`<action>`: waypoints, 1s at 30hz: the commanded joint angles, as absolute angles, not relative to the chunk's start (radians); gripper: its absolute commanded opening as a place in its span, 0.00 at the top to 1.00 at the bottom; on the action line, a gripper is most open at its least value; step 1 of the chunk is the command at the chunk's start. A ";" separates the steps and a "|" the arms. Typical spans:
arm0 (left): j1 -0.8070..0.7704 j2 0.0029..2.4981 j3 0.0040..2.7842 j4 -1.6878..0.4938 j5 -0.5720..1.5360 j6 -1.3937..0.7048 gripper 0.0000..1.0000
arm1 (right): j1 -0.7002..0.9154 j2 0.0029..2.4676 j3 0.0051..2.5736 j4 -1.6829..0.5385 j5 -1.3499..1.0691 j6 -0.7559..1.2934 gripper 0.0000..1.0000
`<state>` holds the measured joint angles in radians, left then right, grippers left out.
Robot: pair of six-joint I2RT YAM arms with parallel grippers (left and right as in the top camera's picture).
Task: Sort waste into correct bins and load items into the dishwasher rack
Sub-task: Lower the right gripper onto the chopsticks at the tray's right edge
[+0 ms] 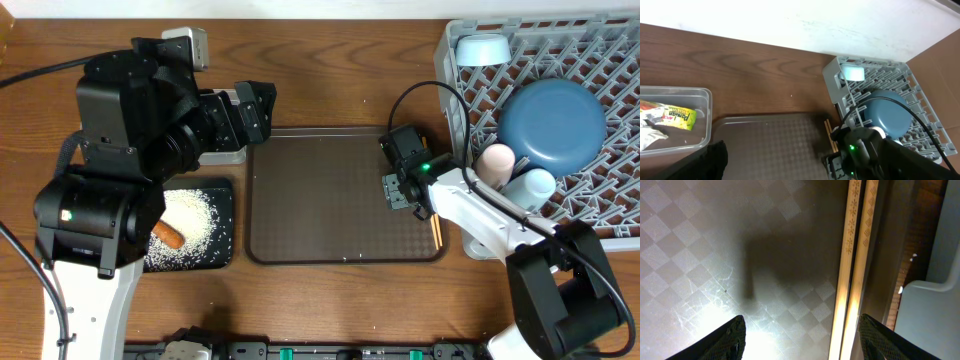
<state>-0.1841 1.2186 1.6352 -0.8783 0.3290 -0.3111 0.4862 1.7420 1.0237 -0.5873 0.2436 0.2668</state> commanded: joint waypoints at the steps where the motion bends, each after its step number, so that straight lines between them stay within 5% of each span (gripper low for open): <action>1: -0.180 1.217 1.633 -0.877 0.316 -0.312 0.02 | 0.478 1.759 1.017 -0.581 0.254 0.265 0.29; 30: -0.180 1.217 1.633 -0.877 0.316 -0.312 0.02 | 0.451 1.900 1.016 -0.513 0.100 0.284 0.22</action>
<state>-0.1841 1.2186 1.6352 -0.8783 0.3290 -0.3111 0.4492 1.8370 1.0462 -0.5007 0.1734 0.2756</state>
